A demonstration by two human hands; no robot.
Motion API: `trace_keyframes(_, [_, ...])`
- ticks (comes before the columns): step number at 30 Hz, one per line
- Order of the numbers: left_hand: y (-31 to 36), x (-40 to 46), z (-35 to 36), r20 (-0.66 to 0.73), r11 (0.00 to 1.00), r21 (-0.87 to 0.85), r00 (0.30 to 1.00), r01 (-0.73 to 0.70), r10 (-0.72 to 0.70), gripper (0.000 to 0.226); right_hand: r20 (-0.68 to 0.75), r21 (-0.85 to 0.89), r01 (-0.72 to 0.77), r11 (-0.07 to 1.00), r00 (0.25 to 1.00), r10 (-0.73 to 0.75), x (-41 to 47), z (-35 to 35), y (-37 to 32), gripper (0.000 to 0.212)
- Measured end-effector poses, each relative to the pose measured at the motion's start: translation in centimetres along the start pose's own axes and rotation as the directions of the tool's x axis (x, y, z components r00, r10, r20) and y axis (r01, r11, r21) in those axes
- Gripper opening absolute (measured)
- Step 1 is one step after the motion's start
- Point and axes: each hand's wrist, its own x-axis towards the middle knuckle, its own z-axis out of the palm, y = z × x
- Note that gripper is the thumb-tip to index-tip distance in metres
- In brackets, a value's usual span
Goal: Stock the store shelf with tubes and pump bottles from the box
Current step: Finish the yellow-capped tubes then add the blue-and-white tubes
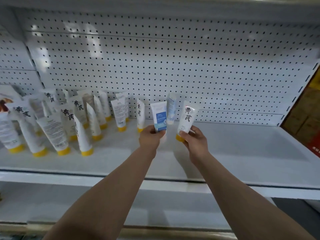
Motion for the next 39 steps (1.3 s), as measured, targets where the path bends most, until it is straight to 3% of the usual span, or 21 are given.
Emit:
trace_keyframes(15, [-1.2, 4.7, 4.7, 0.151, 0.976, 0.183, 0.984, -0.122, 0.094, 0.027, -0.083, -0.077, 0.082, 0.994, 0.993, -0.088, 3.5, -1.4, -0.1, 0.038])
trace_keyframes(27, [-2.5, 5.2, 5.2, 0.194, 0.951, 0.256, 0.973, -0.176, 0.127, 0.033, -0.051, -0.090, 0.099, 0.991, 0.993, -0.104, 3.3, -1.9, 0.3, 0.038])
trace_keyframes(30, [-2.5, 4.5, 4.6, 0.102, 0.960, 0.251, 0.990, -0.125, 0.103, 0.039, -0.027, -0.085, 0.109, 0.990, 0.993, -0.111, 2.9, -1.4, 0.4, 0.038])
trace_keyframes(33, [-2.4, 3.8, 3.2, -0.056, 0.981, 0.179, 0.995, -0.073, 0.084, 0.030, -0.004, -0.084, 0.122, 0.989, 0.992, -0.123, 2.4, -0.5, 0.6, 0.039])
trace_keyframes(39, [-2.6, 4.6, -0.5, -0.288, 0.994, 0.095, 0.954, -0.062, 0.087, 0.035, 0.051, -0.074, 0.109, 0.991, 0.993, -0.106, 1.3, 1.8, 1.6, 0.038])
